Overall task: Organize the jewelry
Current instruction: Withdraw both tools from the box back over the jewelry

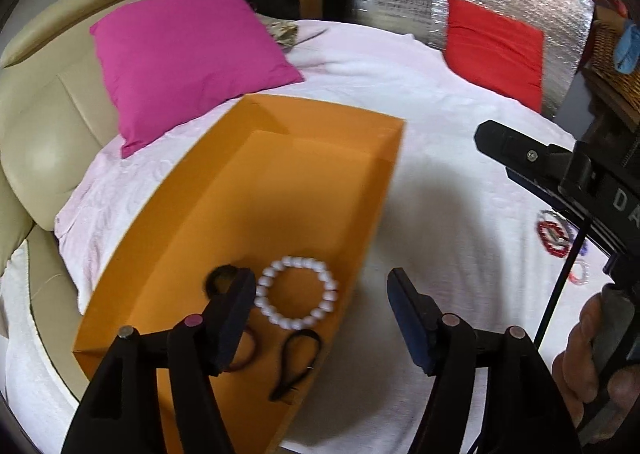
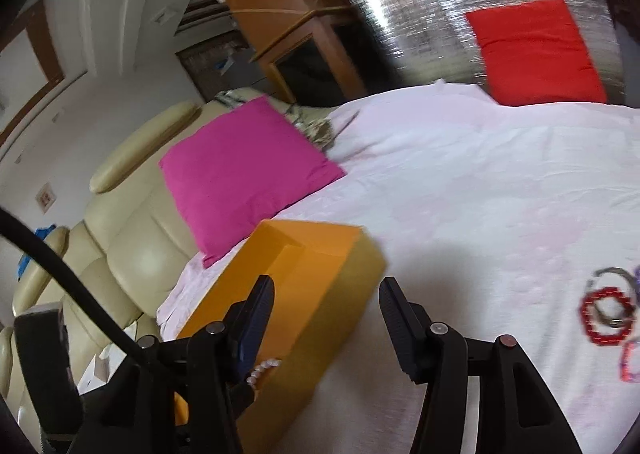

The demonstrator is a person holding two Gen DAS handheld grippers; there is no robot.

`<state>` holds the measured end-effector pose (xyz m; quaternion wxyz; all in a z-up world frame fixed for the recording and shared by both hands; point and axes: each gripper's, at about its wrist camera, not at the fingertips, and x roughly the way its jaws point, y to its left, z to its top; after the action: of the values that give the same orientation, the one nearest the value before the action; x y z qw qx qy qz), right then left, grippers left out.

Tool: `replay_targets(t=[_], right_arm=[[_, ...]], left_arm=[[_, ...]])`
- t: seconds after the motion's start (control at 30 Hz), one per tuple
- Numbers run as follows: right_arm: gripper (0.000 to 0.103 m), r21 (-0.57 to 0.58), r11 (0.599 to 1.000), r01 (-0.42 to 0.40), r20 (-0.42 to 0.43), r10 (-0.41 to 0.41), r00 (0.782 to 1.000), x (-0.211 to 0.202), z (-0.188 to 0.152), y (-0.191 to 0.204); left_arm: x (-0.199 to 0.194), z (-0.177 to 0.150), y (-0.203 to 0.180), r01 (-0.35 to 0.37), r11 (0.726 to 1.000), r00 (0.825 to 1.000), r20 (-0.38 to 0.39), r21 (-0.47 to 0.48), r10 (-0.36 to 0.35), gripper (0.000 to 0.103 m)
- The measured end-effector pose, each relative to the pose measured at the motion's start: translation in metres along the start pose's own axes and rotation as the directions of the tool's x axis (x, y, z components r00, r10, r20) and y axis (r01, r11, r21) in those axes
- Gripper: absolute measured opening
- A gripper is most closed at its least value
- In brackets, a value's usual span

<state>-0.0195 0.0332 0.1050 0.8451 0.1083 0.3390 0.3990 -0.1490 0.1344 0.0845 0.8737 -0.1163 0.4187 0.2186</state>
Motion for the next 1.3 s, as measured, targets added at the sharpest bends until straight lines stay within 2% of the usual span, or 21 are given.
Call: replay_targets(t=[0.37, 0.63, 0.97, 1.1, 1.2, 1.3], right_arm=[[0.061, 0.109, 0.986, 0.127, 0.060, -0.135, 0.989, -0.054, 0.018, -0.063], [0.061, 0.109, 0.971, 0.214, 0.053, -0.221, 0.974, -0.083, 0.021, -0.094], [0.061, 0.092, 0.943, 0.321, -0.091, -0.313, 0.945, -0.098, 0.015, -0.153], [0.061, 0.105, 0.922, 0.373, -0.153, -0.356, 0.922, -0.108, 0.011, -0.184], [0.061, 0.133, 0.901, 0.412, -0.190, -0.385, 0.903, -0.118, 0.010, -0.209], [0.061, 0.193, 0.880, 0.434, -0.213, -0.394, 0.894, -0.126, 0.009, -0.233]], left_arm=[[-0.009, -0.008, -0.055, 0.021, 0.997, 1.000, -0.002, 0.080, -0.020, 0.072], [-0.010, -0.012, -0.105, 0.048, 0.981, 0.999, -0.009, 0.186, -0.047, 0.072], [-0.007, -0.015, -0.146, 0.065, 0.963, 0.998, -0.012, 0.261, -0.064, 0.072], [-0.001, -0.013, -0.161, 0.069, 0.955, 0.998, -0.014, 0.289, -0.068, 0.072], [0.008, -0.011, -0.171, 0.086, 0.953, 0.996, -0.027, 0.291, -0.081, 0.072], [0.017, -0.006, -0.182, 0.118, 0.949, 0.993, -0.039, 0.294, -0.111, 0.072]])
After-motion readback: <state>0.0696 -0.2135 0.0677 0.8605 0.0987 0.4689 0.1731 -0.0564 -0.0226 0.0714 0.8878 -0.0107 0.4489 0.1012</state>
